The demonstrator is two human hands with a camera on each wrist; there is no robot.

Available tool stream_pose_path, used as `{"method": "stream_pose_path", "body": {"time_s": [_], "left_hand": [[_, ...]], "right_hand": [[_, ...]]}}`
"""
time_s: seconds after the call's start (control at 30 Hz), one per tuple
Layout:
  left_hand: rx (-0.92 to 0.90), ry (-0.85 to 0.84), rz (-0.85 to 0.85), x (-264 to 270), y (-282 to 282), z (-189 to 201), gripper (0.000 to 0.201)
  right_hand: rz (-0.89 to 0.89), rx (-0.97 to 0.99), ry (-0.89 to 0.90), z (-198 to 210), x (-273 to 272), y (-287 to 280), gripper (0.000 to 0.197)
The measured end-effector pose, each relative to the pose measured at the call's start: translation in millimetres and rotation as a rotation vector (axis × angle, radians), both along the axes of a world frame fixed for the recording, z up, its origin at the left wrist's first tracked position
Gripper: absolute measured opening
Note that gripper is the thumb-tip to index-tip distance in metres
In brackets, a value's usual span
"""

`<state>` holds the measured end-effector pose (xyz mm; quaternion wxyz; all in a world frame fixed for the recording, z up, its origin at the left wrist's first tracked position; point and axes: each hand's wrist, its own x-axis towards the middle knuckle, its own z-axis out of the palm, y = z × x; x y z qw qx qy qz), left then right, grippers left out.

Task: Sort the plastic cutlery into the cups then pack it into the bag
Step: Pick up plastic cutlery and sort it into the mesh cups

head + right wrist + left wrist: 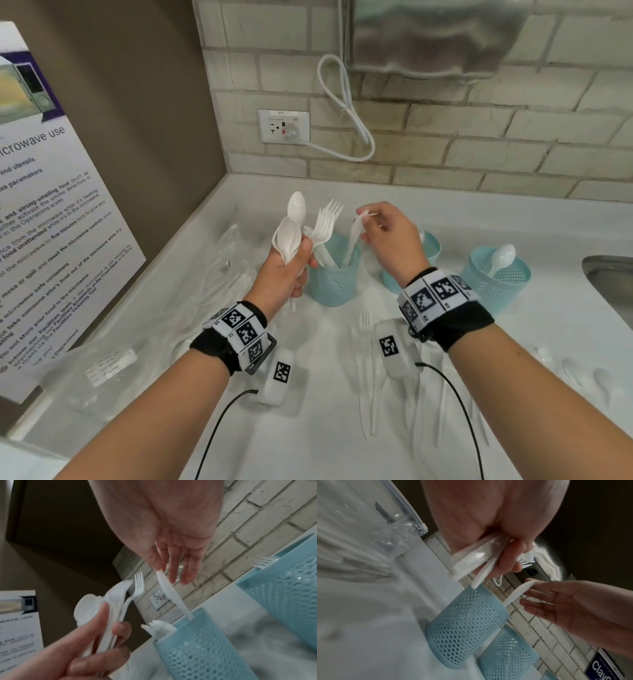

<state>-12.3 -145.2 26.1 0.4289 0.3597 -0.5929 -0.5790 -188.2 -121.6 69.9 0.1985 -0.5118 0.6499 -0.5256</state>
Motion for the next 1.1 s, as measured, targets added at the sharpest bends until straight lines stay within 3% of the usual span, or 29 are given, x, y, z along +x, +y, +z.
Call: {"method": "stream_pose_path", "body": {"time_s": [0.1, 0.23, 0.33, 0.43, 0.57, 0.63, 0.67, 0.73, 0.77, 0.83, 0.93, 1.1], "left_hand": [[0.014, 0.007, -0.024, -3, 2, 3, 0.033], [0.011, 0.013, -0.034, -7, 6, 3, 0.051], [0.017, 0.010, -0.038, -10, 9, 6, 0.055], [0.037, -0.002, -0.031, -11, 11, 9, 0.054], [0.034, 0.049, -0.041, -9, 12, 12, 0.047], [0.026, 0.080, -0.020, -9, 14, 15, 0.045], [0.021, 0.095, -0.016, -9, 14, 16, 0.044], [0.017, 0.118, -0.030, -11, 16, 19, 0.046], [0.019, 0.124, -0.045, -13, 17, 20, 0.048], [0.026, 0.120, -0.061, -16, 18, 21, 0.052], [0.016, 0.082, -0.057, -21, 18, 22, 0.052], [0.053, 0.001, -0.052, -29, 15, 26, 0.040]], "right_hand": [[-0.075, -0.049, 0.192, -4, 7, 3, 0.029], [0.029, -0.296, 0.288, 14, 27, 14, 0.020], [0.191, -0.233, 0.438, 12, 36, 14, 0.020], [0.193, -0.208, 0.412, 3, 38, 14, 0.027], [-0.019, -0.217, 0.324, -1, 33, 14, 0.069], [-0.043, -0.148, 0.202, -1, 32, 13, 0.090], [-0.003, -0.098, 0.100, 0, 32, 14, 0.089], [0.163, -0.026, -0.080, -1, 32, 14, 0.054], [0.235, -0.022, -0.104, -2, 33, 15, 0.039], [0.310, -0.058, -0.121, -6, 37, 16, 0.028], [0.274, -0.089, -0.183, -2, 38, 20, 0.016], [0.057, -0.159, -0.195, 17, 3, 17, 0.017]]}}
